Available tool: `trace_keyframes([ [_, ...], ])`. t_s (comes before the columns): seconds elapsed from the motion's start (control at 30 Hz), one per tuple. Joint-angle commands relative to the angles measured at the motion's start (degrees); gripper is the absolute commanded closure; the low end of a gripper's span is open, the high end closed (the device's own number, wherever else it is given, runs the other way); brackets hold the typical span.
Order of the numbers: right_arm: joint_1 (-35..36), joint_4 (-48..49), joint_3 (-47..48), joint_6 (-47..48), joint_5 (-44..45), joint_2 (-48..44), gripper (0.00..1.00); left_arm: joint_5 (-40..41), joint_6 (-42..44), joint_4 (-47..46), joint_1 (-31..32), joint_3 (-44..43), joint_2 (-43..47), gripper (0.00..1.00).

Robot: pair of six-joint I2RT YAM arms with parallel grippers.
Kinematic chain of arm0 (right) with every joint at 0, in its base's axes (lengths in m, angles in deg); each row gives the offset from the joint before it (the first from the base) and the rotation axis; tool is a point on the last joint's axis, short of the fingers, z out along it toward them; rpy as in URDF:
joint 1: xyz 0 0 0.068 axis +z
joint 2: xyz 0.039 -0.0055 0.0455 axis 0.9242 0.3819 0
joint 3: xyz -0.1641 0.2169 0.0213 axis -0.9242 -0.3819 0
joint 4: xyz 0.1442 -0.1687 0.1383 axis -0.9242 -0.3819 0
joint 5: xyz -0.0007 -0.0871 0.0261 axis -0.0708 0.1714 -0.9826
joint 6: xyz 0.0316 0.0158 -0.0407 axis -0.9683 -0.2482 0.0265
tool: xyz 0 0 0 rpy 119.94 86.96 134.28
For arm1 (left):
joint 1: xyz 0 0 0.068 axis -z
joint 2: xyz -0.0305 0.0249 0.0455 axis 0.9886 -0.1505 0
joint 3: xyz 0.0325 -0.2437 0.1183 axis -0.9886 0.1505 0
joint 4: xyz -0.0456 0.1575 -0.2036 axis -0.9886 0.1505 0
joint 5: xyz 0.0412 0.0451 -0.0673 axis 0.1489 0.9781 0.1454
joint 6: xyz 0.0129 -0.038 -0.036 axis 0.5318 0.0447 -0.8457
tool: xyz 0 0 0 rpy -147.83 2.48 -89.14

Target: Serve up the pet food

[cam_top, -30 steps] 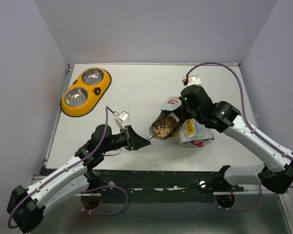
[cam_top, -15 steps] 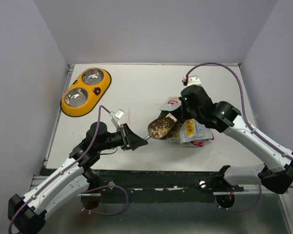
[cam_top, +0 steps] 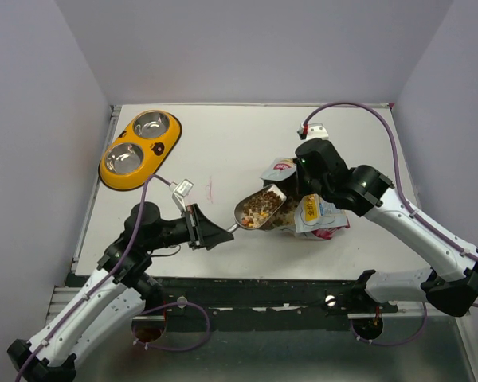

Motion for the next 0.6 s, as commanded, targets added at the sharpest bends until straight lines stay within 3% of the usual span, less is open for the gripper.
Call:
trace_keyframes([
  [0.0,-0.3,1.7,3.1,0.2,2.5,-2.9,0.99,-3.7,0.8,2.7,-1.8,-5.8,3.2,1.0],
  [0.27,-0.2,1.4,4.5,0.3,2.0,-2.2,0.99,-0.3,-0.7,6.8,-5.4,-14.2,1.5,1.0],
  [0.57,-0.2,0.7,4.4,-0.2,2.0,-2.8,0.99,12.6,-4.9,6.9,-9.2,-22.7,-6.2,1.0],
])
